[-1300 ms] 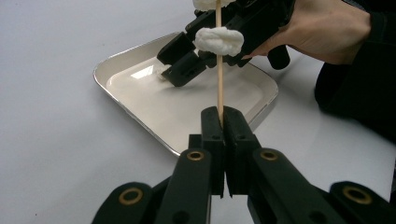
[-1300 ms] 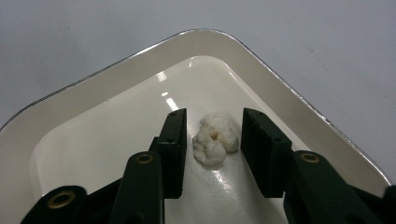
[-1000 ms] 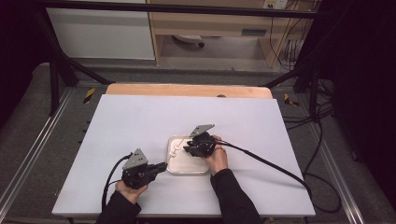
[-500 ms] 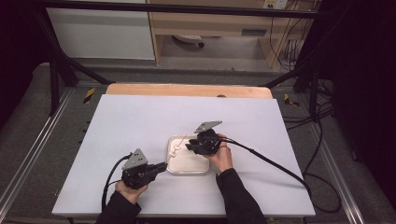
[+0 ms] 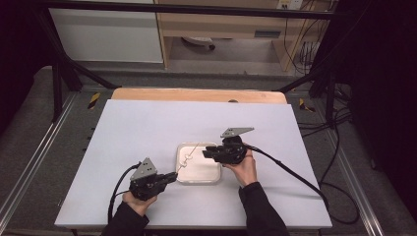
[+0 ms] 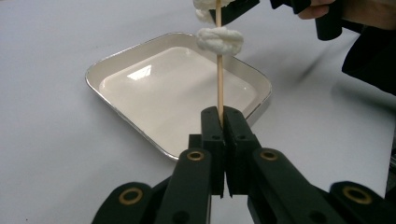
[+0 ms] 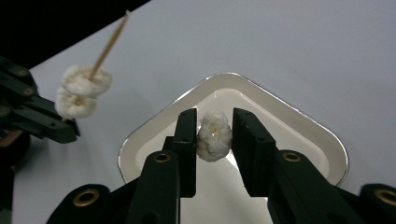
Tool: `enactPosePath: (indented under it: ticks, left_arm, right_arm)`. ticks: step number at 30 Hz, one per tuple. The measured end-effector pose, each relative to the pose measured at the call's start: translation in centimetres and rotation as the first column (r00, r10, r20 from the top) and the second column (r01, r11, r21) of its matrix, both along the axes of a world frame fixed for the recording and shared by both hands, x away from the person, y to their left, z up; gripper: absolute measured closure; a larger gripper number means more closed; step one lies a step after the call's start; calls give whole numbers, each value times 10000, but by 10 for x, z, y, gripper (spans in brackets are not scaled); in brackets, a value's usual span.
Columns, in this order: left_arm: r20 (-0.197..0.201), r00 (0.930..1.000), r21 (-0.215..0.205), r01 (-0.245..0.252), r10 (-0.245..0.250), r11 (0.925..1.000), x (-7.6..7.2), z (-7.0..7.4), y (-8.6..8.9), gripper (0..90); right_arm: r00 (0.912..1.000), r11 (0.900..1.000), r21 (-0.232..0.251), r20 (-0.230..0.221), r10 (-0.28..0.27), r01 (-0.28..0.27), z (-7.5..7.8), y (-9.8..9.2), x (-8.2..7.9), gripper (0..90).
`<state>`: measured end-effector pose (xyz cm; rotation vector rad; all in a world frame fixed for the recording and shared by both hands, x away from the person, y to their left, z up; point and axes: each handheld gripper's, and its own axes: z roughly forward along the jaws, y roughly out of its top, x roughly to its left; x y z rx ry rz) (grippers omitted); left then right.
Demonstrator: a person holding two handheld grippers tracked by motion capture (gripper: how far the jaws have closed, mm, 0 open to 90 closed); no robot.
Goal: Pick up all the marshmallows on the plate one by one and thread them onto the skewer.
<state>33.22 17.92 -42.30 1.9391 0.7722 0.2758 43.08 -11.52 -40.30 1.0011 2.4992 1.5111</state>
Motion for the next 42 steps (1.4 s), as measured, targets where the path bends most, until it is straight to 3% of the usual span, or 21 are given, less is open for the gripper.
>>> enactPosePath:
  ticks: [6,12,20,32,42]
  left_arm:
    - [16,10000,13,44,-44,10000,-1,0,-1,878]
    - [52,9999,83,142,-143,9999,-2,-1,-3,878]
    - [156,9995,197,276,-279,9994,-4,-3,-8,878]
    - [267,9989,230,368,-374,9991,-6,-4,-10,878]
    - [340,9986,174,405,-411,9990,-7,-4,-10,878]
  right_arm:
    - [9999,9964,837,6,-140,139,11,-15,-8,718]
    - [9998,9868,1610,70,-207,193,21,-25,-11,718]
    - [9999,9609,2766,-120,-115,143,31,-29,-10,720]
    - [9981,9403,3398,-502,369,-176,29,-23,-9,720]
    - [9964,9350,3539,-672,525,-254,25,-19,-8,720]
